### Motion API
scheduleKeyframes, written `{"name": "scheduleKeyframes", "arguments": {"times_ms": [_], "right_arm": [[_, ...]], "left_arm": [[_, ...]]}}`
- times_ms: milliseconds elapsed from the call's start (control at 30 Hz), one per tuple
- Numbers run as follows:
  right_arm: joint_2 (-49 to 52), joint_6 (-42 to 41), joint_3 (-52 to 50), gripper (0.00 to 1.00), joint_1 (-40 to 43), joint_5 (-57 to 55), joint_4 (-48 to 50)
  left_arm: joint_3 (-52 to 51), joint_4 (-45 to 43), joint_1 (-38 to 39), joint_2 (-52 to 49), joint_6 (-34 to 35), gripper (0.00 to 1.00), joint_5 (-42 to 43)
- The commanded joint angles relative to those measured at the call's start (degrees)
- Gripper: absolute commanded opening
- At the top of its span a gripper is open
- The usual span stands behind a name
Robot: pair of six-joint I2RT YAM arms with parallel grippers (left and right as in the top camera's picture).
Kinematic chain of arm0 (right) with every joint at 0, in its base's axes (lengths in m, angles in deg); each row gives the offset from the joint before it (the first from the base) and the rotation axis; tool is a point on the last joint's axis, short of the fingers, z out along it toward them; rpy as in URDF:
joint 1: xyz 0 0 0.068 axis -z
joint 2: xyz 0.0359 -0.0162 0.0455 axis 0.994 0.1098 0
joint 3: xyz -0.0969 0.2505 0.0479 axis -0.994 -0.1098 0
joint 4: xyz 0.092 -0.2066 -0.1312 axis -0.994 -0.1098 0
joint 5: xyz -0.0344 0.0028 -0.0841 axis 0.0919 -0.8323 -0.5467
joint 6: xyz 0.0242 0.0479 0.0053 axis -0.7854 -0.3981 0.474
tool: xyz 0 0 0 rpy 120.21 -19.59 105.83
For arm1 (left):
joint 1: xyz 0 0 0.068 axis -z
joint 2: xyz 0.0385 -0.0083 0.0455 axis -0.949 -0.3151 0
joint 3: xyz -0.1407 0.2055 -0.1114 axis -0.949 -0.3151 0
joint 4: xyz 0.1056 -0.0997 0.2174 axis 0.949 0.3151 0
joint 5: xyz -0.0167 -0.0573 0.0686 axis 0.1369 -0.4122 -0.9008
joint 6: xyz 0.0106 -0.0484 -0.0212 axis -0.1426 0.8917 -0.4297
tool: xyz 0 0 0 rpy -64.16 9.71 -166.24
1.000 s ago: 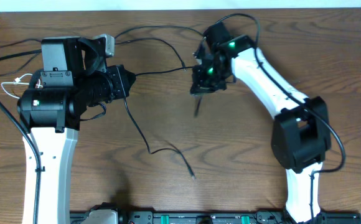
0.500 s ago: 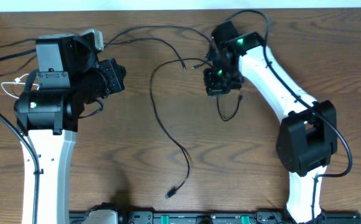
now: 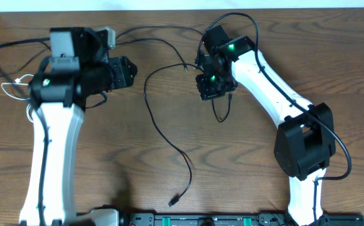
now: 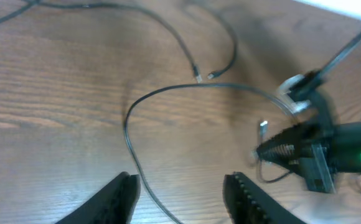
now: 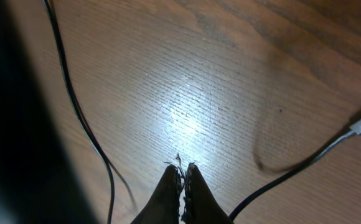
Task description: Untangle cables
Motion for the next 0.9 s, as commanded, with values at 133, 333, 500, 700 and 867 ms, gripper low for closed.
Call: {"name": "scheduleKeyframes", "arguments": {"times_ms": [133, 333, 500, 700, 867], "right_arm": [[-0.63, 4.02, 0.0, 0.01, -0.13, 1.64, 0.28], [-0.63, 3.96, 0.0, 0.01, -0.13, 1.64, 0.74], [-0.63, 3.93, 0.0, 0.01, -0.13, 1.66, 1.51], [-0.63, 3.89, 0.0, 0.01, -0.11, 1.66, 1.36], [-0.63, 3.41, 0.0, 0.01, -0.11, 1.7, 1.51]], "left_arm": [[-0.15, -0.13, 0.42, -10.71, -19.26, 0.87, 0.07], [-0.15, -3.3, 0.68, -17.84, -28.74, 0.93, 0.11], [-0.15, -9.68, 2.05, -22.53, -28.76, 0.93, 0.09], [-0.15, -14.03, 3.67, -26.16, -28.76, 0.89, 0.07], [-0.17, -14.58, 3.69, -26.64, -28.76, 0.75, 0.11]]}}
